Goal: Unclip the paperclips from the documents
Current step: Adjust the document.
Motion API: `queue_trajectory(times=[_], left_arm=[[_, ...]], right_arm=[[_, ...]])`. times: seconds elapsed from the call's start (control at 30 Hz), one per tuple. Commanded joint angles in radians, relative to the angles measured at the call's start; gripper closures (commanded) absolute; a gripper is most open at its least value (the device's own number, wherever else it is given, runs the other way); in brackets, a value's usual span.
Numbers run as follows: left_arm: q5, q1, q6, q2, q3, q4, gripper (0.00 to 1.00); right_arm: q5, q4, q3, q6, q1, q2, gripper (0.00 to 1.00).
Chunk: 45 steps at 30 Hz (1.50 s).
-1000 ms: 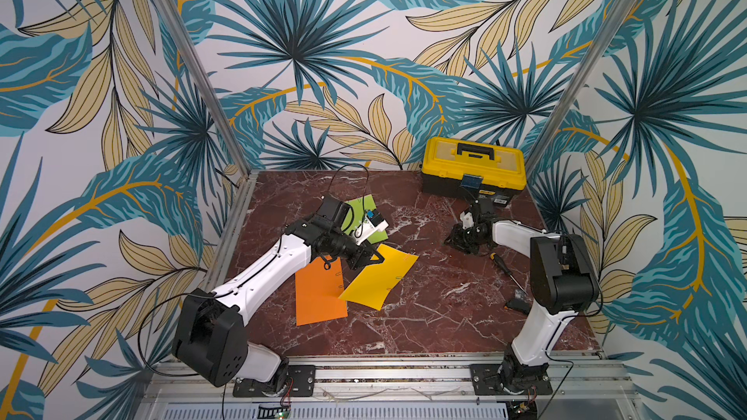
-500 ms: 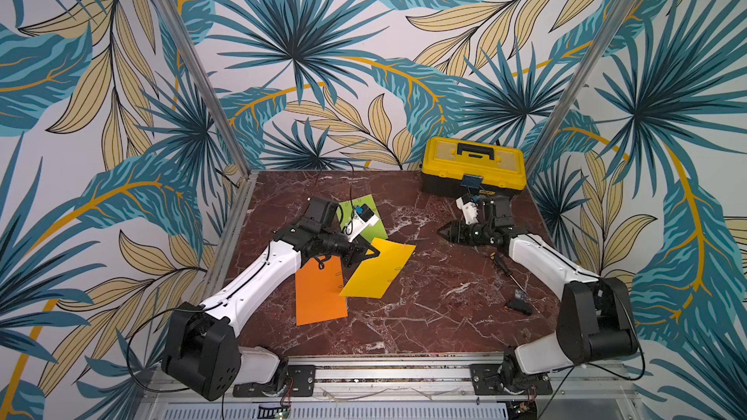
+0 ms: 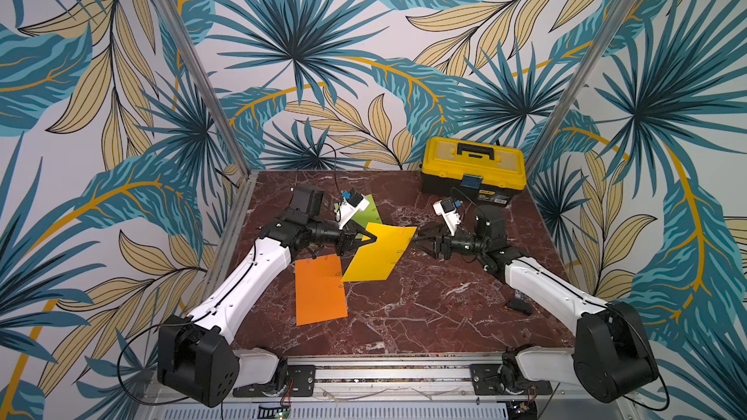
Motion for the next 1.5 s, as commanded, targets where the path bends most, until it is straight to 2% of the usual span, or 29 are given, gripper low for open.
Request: queue_trajectory(times=[0.0, 0.17, 0.3, 0.53, 0.9, 1.03, 1.17, 1.3, 1.47], left_arm=[[0.062, 0.009, -0.014, -0.018, 0.033, 0.015, 1.0], [0.083, 0.011, -0.023, -0.014, 0.043, 0.015, 1.0], [0.082, 0.012, -0.026, -0.011, 0.046, 0.016, 1.0], [0.083, 0.018, -0.028, -0.003, 0.045, 0.015, 1.0], [0.082, 0.025, -0.029, -0.001, 0.035, 0.016, 1.0], [0.085, 0.025, -0.029, -0.004, 0.022, 0.015, 1.0], [0.113, 0.025, -0.039, 0.002, 0.018, 0.016, 1.0], [0.141, 0.023, -0.062, 0.02, 0.026, 0.016, 0.85], [0.147, -0.011, -0.075, 0.055, 0.042, 0.015, 0.78]], right_arm=[[-0.055, 0.085, 0.01, -0.022, 0.015, 0.016, 0.31], [-0.11, 0.165, 0.02, 0.019, 0.031, 0.044, 0.31], [-0.173, 0.194, 0.032, 0.053, 0.049, 0.058, 0.36], [-0.237, 0.221, 0.02, 0.113, 0.057, 0.055, 0.53], [-0.242, 0.195, 0.038, 0.13, 0.06, 0.054, 0.89], [-0.234, 0.172, 0.043, 0.121, 0.06, 0.052, 0.96], [-0.238, 0.129, 0.057, 0.1, 0.061, 0.054, 0.97], [-0.24, 0.11, 0.066, 0.088, 0.064, 0.055, 0.98], [-0.239, 0.112, 0.074, 0.088, 0.073, 0.06, 0.99]])
